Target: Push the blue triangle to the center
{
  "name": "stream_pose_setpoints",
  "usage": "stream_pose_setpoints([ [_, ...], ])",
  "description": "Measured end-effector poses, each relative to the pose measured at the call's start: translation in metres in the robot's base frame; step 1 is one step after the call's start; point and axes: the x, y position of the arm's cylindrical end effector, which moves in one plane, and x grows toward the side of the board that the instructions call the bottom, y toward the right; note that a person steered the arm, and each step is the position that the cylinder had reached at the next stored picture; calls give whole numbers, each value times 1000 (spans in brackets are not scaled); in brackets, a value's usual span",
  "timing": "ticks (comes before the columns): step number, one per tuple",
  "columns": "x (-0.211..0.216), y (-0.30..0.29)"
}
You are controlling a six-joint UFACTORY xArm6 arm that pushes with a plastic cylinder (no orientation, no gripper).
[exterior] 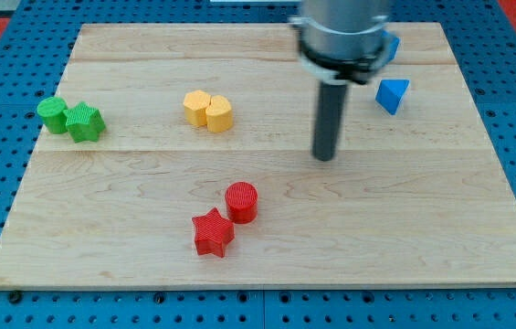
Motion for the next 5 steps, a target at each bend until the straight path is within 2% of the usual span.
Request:
stream_pose_setpoints([
  [1,0,72],
  [2,-33,122],
  [3,-68,108],
  [4,-89,128],
  [5,-103,76],
])
